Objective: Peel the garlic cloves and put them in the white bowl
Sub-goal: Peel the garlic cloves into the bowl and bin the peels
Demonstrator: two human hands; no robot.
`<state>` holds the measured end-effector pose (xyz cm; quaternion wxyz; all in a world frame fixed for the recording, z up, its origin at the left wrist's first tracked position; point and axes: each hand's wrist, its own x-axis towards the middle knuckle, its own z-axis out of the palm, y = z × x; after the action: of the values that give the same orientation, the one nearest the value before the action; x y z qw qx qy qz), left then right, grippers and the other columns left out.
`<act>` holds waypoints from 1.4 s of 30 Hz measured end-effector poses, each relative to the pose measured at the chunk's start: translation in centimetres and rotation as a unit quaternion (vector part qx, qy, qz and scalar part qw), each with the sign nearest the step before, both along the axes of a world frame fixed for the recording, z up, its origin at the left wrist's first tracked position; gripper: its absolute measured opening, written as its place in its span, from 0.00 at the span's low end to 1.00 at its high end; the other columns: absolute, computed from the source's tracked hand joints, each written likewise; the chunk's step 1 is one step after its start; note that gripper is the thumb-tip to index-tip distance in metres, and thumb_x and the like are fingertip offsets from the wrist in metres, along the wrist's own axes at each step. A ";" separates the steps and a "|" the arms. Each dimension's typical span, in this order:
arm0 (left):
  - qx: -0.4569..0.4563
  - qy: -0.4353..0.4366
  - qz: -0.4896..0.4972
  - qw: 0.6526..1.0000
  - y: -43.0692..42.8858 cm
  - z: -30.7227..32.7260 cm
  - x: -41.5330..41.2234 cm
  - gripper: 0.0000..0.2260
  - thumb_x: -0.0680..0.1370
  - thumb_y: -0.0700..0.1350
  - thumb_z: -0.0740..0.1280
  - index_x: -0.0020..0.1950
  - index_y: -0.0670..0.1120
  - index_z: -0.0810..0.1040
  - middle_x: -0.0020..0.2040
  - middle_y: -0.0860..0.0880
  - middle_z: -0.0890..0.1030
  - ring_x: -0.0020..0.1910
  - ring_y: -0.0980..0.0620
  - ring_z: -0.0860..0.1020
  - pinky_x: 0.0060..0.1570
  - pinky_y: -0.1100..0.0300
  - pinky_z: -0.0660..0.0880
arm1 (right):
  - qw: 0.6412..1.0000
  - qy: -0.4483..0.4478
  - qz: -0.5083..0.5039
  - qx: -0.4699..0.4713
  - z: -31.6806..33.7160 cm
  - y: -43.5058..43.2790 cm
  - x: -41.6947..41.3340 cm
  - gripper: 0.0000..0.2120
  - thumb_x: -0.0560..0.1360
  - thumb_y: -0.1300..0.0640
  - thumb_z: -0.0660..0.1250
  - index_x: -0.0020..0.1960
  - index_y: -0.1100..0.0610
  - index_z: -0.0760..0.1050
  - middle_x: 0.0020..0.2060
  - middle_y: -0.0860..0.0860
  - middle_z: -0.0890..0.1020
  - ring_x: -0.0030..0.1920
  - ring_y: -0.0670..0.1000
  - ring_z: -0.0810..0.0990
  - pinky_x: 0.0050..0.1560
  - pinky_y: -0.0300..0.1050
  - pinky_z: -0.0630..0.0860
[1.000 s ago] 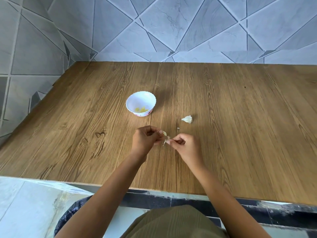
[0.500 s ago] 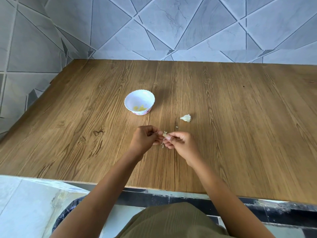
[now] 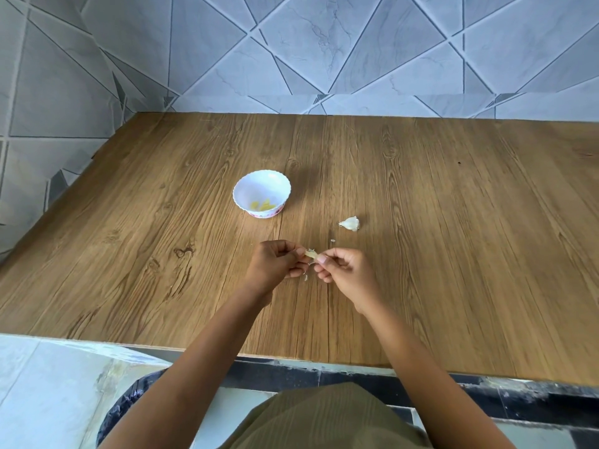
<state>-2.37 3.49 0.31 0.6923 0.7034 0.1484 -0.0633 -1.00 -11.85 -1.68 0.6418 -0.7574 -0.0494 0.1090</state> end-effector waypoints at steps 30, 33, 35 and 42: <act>0.349 -0.108 -0.049 0.930 0.7 0.0 -0.2 0.06 0.77 0.41 0.67 0.46 0.41 0.83 0.40 0.45 0.82 0.39 0.49 0.79 0.43 0.56 0.75 | 0.997 -0.067 -0.030 0.006 -0.5 -0.5 -0.1 0.08 0.69 0.65 0.73 0.46 0.55 0.81 0.39 0.53 0.83 0.37 0.46 0.79 0.42 0.43 0.79; 0.397 -0.133 -0.063 0.906 0.5 0.3 -0.4 0.02 0.73 0.40 0.71 0.43 0.42 0.83 0.44 0.47 0.81 0.39 0.50 0.79 0.44 0.55 0.77 | 0.998 -0.058 -0.024 0.006 -0.5 -0.5 -0.3 0.10 0.70 0.65 0.72 0.49 0.53 0.80 0.41 0.55 0.83 0.40 0.51 0.80 0.45 0.49 0.80; 0.380 -0.143 -0.048 0.913 0.4 0.5 -0.5 0.03 0.69 0.36 0.73 0.40 0.42 0.83 0.44 0.47 0.80 0.39 0.50 0.79 0.44 0.56 0.77 | 0.998 -0.056 -0.024 -0.001 -0.7 -0.4 -0.4 0.11 0.71 0.65 0.72 0.50 0.53 0.80 0.42 0.54 0.83 0.40 0.51 0.80 0.46 0.49 0.79; 0.201 -0.117 -0.068 0.970 0.0 1.1 -0.3 0.04 0.72 0.38 0.73 0.46 0.43 0.82 0.39 0.48 0.83 0.37 0.56 0.80 0.42 0.66 0.76 | 0.997 -0.070 -0.032 -0.032 -1.0 -0.5 -0.5 0.13 0.70 0.62 0.73 0.55 0.58 0.80 0.45 0.52 0.85 0.41 0.43 0.81 0.47 0.40 0.78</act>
<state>-2.72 3.44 1.41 0.5433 0.8391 0.0276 0.0039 -1.54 -12.37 -2.63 0.6156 -0.7843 -0.0664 0.0371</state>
